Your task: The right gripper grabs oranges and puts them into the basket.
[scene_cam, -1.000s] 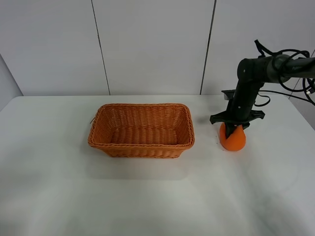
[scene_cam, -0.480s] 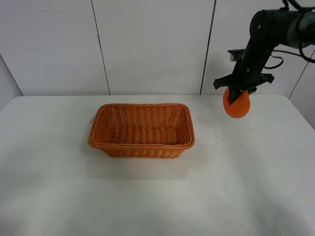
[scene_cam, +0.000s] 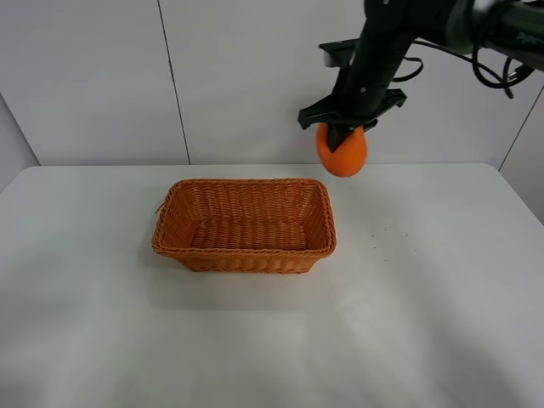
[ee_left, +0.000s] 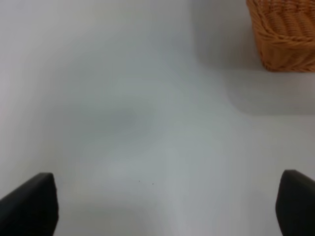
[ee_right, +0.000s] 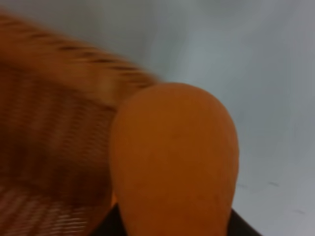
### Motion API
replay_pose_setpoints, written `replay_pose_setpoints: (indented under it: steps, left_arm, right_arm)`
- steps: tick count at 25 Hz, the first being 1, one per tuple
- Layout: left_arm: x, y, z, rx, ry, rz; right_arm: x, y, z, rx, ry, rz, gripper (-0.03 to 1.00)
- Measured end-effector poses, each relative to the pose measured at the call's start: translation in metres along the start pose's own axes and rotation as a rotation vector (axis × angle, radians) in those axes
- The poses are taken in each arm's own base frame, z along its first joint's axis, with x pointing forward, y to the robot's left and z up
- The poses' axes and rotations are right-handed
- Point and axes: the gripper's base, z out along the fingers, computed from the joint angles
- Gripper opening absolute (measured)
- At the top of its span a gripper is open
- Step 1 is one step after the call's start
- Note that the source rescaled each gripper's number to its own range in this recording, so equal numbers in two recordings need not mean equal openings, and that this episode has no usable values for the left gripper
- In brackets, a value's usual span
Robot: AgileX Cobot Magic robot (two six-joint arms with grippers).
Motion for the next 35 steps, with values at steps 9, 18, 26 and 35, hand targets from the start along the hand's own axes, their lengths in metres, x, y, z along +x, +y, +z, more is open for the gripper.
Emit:
replay_pose_setpoints:
  steps: [9,18,26,35]
  left_arm:
    - [0.0,0.0,0.0,0.0,0.0,0.0]
    - [0.0,0.0,0.0,0.0,0.0,0.0]
    - [0.0,0.0,0.0,0.0,0.0,0.0]
    - [0.0,0.0,0.0,0.0,0.0,0.0]
  right_arm:
    - [-0.004,0.091,0.039,-0.084,-0.082,-0.149,0.0]
    - [0.01,0.096,0.135,-0.076,0.047,-0.149,0.27]
    - [0.005,0.096,0.119,-0.077,0.067,-0.164,0.98]
    - [-0.03,0.081,0.039,-0.074,-0.075,-0.137,1.0]
